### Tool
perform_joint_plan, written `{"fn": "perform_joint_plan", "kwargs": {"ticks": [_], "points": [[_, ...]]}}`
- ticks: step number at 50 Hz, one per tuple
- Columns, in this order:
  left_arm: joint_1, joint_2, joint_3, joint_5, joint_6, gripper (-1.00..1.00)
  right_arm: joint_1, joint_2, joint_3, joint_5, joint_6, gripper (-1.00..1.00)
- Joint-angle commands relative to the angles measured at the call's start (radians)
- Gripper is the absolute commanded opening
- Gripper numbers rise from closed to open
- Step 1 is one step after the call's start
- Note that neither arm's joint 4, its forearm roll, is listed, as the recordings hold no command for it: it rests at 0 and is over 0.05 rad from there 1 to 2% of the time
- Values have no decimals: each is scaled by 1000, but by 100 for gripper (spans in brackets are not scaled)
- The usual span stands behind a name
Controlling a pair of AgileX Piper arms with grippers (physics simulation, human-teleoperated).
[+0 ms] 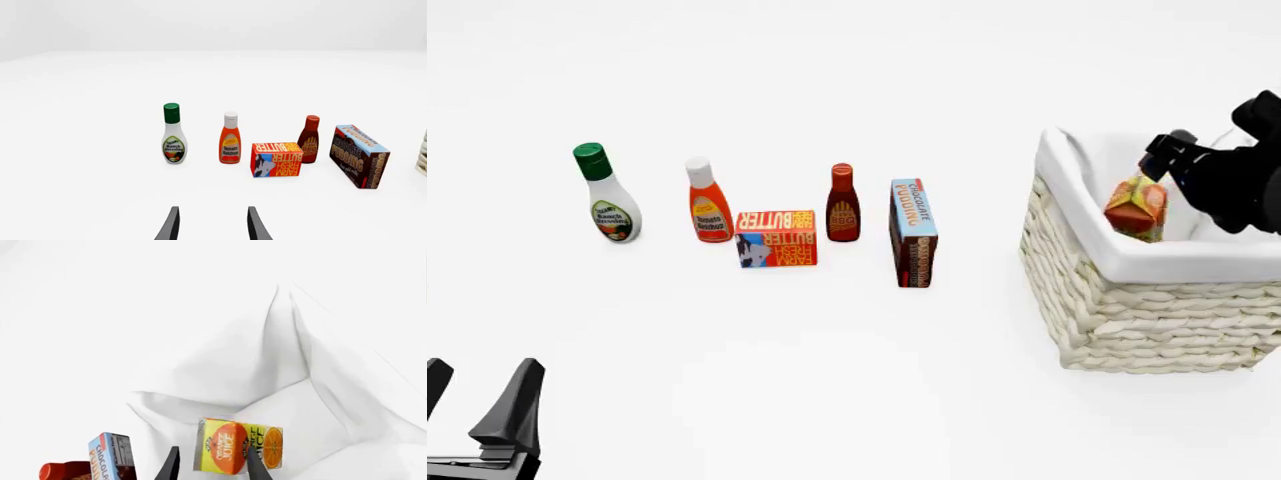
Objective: Pick the orange juice and place it in the basket.
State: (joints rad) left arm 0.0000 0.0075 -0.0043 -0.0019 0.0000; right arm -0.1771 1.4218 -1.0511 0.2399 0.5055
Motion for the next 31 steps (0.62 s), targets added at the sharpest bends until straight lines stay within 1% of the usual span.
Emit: {"fn": "perform_joint_plan", "kwargs": {"ticks": [1,24,31], "points": [[0,0,0,0,0,100,1,-6,0,-7,16,100],[0,0,0,0,0,100,4,-22,10,-28,17,100],[0,0,0,0,0,100,4,-31,10,-36,5,100]]}}
